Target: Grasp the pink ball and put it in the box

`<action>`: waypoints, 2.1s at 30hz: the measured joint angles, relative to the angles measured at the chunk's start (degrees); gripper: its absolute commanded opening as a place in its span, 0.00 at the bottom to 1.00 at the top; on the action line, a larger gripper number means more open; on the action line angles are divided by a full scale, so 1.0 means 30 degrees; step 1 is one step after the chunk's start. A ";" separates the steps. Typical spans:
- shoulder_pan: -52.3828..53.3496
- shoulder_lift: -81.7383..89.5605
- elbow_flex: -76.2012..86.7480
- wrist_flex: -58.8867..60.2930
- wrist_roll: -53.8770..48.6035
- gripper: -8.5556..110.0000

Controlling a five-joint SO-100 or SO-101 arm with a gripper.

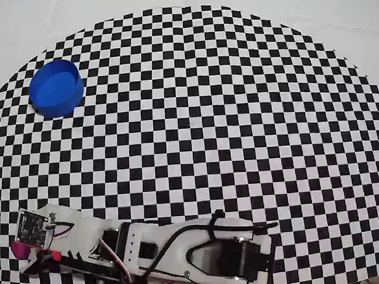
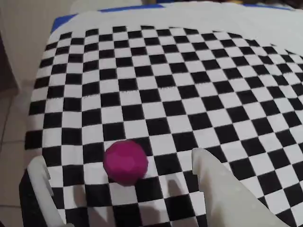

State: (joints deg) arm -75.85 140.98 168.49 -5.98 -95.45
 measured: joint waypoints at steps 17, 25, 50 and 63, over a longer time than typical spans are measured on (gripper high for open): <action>0.0000 -0.3604 -0.2344 -0.0293 0.0000 0.38; 0.0117 -0.5713 -0.3223 -0.1260 0.0000 0.38; 0.0322 -0.7998 -0.3252 -0.1494 0.0000 0.38; 0.0322 -0.8936 -0.3955 -0.0527 0.0000 0.38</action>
State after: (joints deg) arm -74.88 114.17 156.62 -7.56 -95.45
